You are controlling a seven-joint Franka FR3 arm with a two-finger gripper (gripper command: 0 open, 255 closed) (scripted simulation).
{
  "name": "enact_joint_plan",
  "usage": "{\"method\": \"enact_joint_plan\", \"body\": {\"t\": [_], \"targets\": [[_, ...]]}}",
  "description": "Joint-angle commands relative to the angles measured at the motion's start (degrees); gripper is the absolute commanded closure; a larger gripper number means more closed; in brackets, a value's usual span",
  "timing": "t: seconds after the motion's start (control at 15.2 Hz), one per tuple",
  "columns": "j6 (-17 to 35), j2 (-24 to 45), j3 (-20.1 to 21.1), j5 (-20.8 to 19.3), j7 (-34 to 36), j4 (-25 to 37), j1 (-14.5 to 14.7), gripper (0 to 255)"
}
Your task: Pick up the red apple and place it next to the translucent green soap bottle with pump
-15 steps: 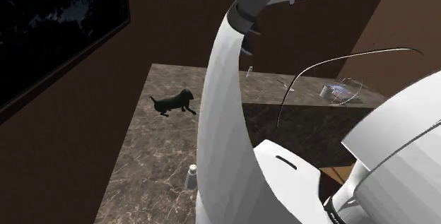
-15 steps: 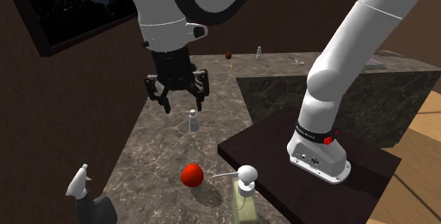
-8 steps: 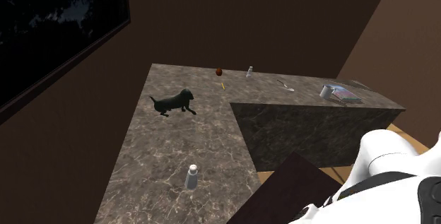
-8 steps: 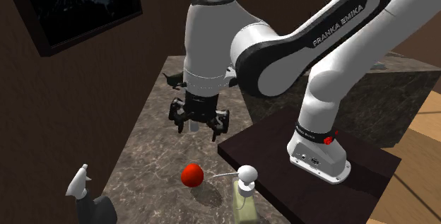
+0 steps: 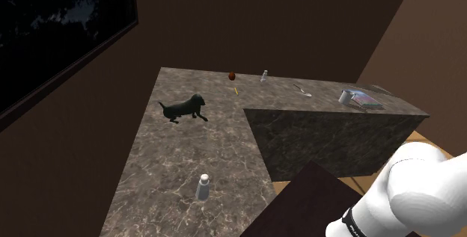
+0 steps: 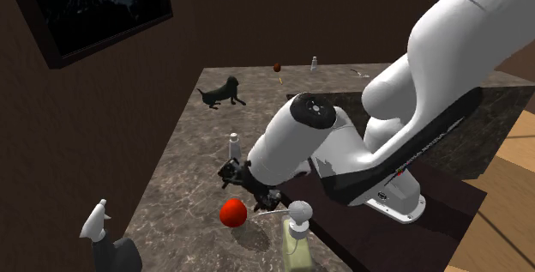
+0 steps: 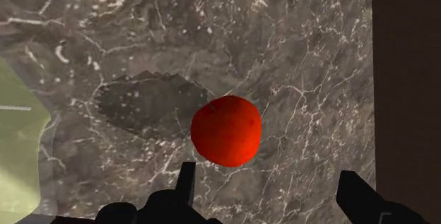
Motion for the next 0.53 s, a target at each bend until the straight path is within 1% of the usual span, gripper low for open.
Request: {"method": "enact_joint_plan", "body": {"t": [0.0,0.07,0.13,0.2,0.26,0.33,0.4,0.46], "targets": [[6.5,-3.9,12.3,1.9,7.7,-0.1,-8.0,0],[8.8,-6.7,17.7,3.3,11.1,0.6,-11.5,0],[10.6,-10.0,22.4,4.8,14.5,1.7,-14.4,0],[11.9,-13.6,26.4,6.3,17.8,3.0,-16.7,0],[12.7,-17.5,29.8,8.2,20.8,4.5,-18.4,0],[13.0,-21.4,32.5,10.2,23.3,6.3,-19.4,0],[13.7,-21.8,33.6,11.6,22.2,6.8,-20.8,0],[22.9,-19.0,25.0,18.1,21.1,4.4,-19.2,0]]}}
